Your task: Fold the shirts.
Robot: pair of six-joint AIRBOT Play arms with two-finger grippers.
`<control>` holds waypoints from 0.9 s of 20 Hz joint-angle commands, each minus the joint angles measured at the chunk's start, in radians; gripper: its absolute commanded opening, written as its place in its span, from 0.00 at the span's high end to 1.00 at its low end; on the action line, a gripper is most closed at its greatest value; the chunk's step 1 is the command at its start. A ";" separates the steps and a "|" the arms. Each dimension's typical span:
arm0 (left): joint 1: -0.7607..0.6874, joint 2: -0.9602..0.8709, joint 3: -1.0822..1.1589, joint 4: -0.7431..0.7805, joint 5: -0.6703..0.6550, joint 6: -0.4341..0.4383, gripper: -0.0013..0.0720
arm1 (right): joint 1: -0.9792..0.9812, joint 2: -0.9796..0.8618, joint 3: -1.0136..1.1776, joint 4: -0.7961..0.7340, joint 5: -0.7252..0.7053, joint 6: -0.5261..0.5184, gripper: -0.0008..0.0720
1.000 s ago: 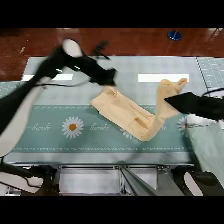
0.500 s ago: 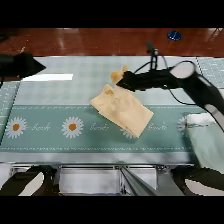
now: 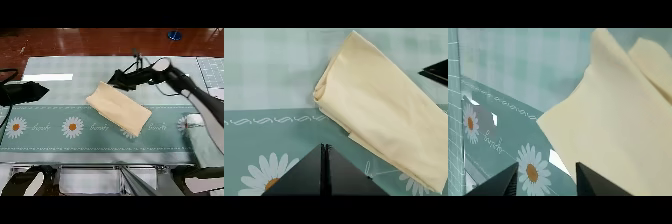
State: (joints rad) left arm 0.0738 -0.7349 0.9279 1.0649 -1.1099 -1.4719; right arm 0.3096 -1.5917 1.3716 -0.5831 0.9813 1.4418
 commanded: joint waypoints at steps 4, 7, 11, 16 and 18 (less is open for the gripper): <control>0.000 0.007 -0.025 -0.002 0.014 0.005 0.96 | -0.272 0.529 -0.240 -0.627 0.268 0.178 0.42; 0.000 0.007 -0.027 -0.003 0.002 0.005 0.96 | -0.288 0.842 -0.701 -0.721 0.000 0.454 0.42; 0.000 0.006 -0.042 -0.010 -0.001 0.002 0.96 | -0.254 0.905 -1.072 -0.305 -0.295 0.430 0.43; 0.000 0.006 -0.093 -0.018 -0.001 0.002 0.96 | -0.154 0.632 -1.061 -0.001 -0.379 0.207 0.43; 0.000 0.006 -0.115 -0.018 -0.001 0.002 0.96 | -0.116 0.515 -1.032 0.134 -0.373 0.095 0.43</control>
State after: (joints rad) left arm 0.0738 -0.7288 0.8410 1.0496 -1.1103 -1.4700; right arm 0.1452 -0.9405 0.3401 -0.6765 0.6506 1.6917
